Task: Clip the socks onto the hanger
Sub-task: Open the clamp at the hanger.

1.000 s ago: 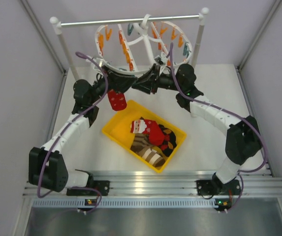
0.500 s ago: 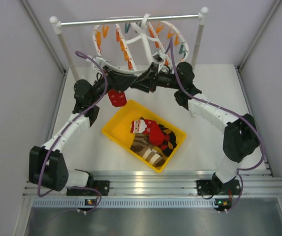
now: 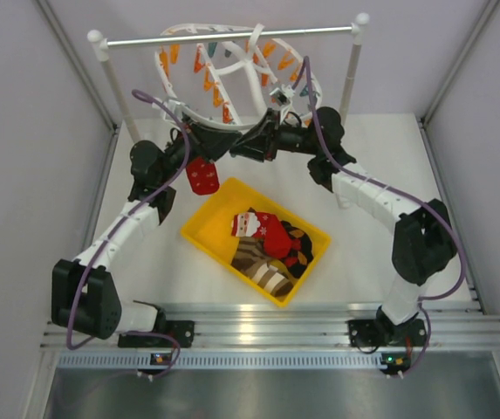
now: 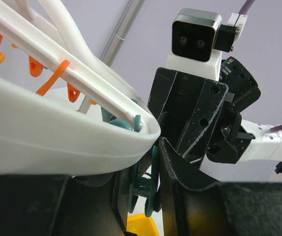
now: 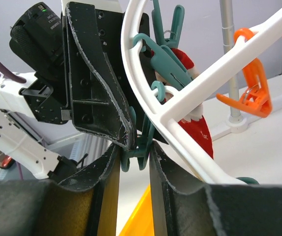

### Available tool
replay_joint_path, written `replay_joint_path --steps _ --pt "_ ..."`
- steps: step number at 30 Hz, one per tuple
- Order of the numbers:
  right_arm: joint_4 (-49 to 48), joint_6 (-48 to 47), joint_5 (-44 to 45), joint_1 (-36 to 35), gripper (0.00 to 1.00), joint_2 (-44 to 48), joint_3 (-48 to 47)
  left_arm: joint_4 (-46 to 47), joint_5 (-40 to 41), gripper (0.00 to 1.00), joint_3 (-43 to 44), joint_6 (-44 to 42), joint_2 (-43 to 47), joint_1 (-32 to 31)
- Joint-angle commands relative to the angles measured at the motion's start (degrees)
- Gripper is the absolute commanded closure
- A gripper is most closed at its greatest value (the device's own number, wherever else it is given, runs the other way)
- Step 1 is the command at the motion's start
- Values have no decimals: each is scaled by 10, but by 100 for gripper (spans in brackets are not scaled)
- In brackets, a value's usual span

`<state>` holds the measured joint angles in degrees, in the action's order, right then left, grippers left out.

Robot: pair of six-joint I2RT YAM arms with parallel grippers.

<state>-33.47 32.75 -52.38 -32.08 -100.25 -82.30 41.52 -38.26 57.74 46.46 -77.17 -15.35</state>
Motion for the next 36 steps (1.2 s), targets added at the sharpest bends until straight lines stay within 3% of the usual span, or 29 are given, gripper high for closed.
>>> replay_joint_path --steps 1,2,5,7,8,14,19,24,36 --pt "16 -9 -31 9 78 8 -23 19 -1 100 27 12 3 -1" --pt "29 -15 -30 14 59 12 -22 16 3 100 29 13 3 -1" --pt "100 -58 -15 26 42 32 -14 7 6 100 31 12 3 -1" --pt "160 -119 8 32 39 59 5 -3 12 100 31 11 2 -1" --pt "213 -140 12 35 39 66 11 -6 13 100 32 11 2 -1" --pt "307 -308 82 28 40 147 141 -21 17 100 33 11 1 0" --pt "385 -543 185 -40 44 164 188 -31 13 100 42 11 -5 1" --pt "437 -661 243 -100 51 109 149 -36 8 100 45 8 -8 1" --pt "540 -749 296 -170 53 -74 12 -39 4 100 44 5 -11 5"
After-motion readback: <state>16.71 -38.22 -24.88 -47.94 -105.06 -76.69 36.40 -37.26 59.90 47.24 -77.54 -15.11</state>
